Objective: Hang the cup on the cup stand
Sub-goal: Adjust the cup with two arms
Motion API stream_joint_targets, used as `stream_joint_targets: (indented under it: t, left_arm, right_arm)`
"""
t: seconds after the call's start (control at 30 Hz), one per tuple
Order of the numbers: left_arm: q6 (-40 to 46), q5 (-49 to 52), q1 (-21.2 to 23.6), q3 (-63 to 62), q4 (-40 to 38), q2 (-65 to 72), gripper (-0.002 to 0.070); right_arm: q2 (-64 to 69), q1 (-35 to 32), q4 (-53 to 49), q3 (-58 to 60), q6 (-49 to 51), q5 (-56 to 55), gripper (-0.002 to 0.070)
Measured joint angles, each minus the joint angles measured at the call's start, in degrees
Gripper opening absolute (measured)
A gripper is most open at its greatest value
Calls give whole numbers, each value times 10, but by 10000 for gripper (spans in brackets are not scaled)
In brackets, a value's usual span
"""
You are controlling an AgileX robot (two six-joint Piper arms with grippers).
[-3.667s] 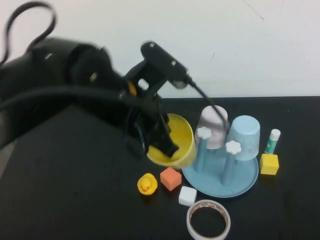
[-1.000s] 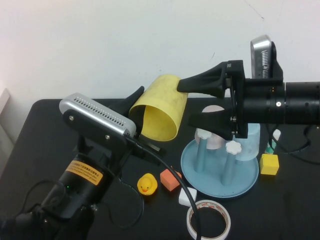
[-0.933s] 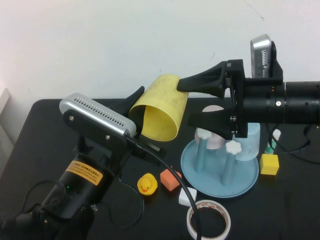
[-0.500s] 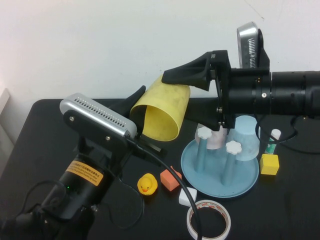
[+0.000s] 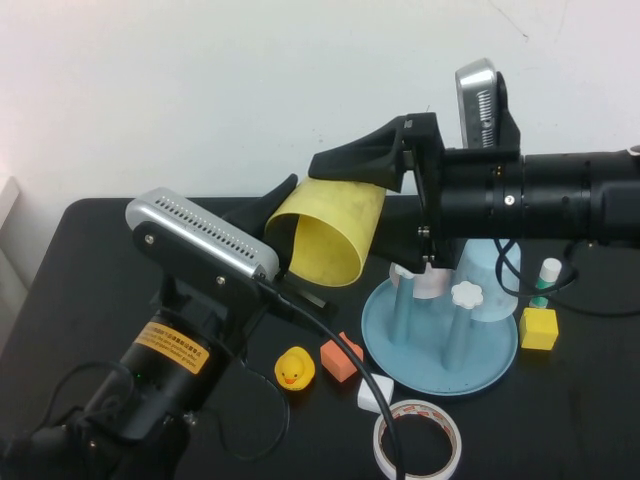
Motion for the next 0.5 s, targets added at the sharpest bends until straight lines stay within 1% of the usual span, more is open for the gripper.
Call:
stream_joint_targets:
  t: [0.03, 0.13, 0.23, 0.3, 0.33, 0.4, 0.5]
  left_arm:
    - [0, 0, 0, 0, 0, 0, 15]
    - [0, 1, 0, 0, 0, 0, 15]
    - [0, 2, 0, 0, 0, 0, 18]
    - [0, 3, 0, 0, 0, 0, 32]
    - [0, 3, 0, 0, 0, 0, 45]
    - [0, 1, 0, 0, 0, 0, 92]
    - [0, -2, 0, 0, -1, 0, 194]
  right_arm:
    - [1, 0, 1, -1, 0, 0, 673]
    - [2, 1, 4, -2, -3, 1, 601]
    - [2, 1, 4, -2, -3, 0, 602]
    - [2, 1, 4, -2, -4, 0, 602]
    - [2, 1, 4, -2, -5, 0, 601]
    - [2, 1, 4, -2, -5, -1, 601]
    - [2, 1, 4, -2, -9, -7, 601]
